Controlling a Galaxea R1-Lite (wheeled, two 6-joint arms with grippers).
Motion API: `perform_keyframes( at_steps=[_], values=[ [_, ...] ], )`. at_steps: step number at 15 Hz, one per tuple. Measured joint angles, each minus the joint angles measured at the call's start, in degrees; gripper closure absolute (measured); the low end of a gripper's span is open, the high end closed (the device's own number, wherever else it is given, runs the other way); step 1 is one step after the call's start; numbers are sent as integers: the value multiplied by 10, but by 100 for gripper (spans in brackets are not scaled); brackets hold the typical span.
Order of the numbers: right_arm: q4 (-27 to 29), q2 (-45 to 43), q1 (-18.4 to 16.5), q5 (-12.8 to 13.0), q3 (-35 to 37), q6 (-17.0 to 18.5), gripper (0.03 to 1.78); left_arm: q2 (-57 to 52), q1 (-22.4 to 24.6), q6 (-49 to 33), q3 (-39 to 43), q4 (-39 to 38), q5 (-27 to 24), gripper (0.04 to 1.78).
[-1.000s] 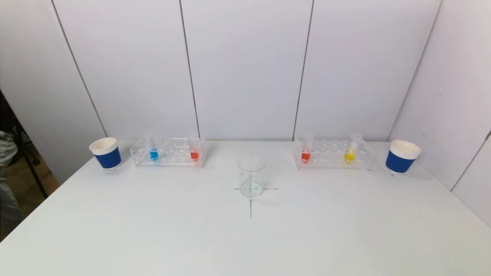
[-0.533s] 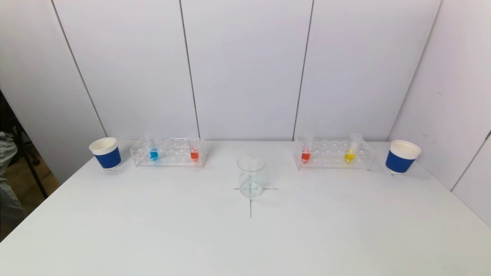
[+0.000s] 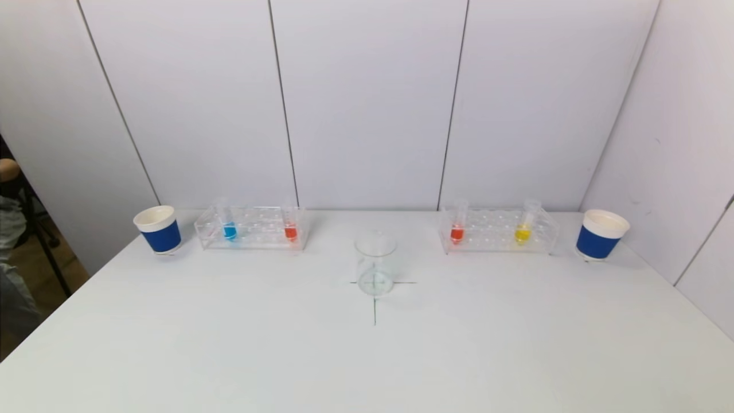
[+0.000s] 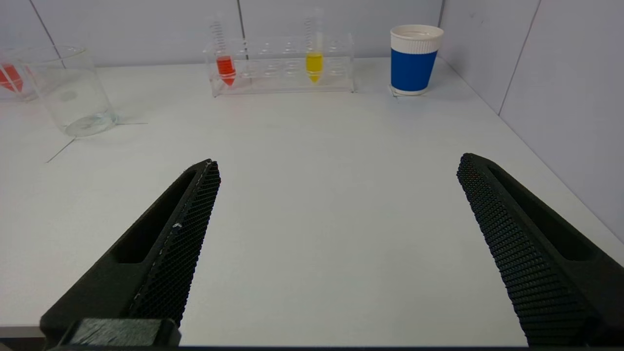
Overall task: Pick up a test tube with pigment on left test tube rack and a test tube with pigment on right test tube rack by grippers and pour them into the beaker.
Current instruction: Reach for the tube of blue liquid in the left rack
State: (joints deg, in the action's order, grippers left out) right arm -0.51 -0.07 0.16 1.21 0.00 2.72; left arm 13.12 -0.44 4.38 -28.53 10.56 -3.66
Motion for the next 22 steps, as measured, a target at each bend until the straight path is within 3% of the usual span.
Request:
perform_keyframes(
  at_steps=[3, 8, 22],
  values=[
    [0, 0, 0, 0, 0, 0, 4, 80, 0, -2, -53, -17, 1, 6],
    [0, 0, 0, 0, 0, 0, 4, 226, 0, -4, -101, -112, 1, 6],
    [0, 0, 0, 0, 0, 0, 4, 575, -1, -24, -90, -397, 2, 6]
  ],
)
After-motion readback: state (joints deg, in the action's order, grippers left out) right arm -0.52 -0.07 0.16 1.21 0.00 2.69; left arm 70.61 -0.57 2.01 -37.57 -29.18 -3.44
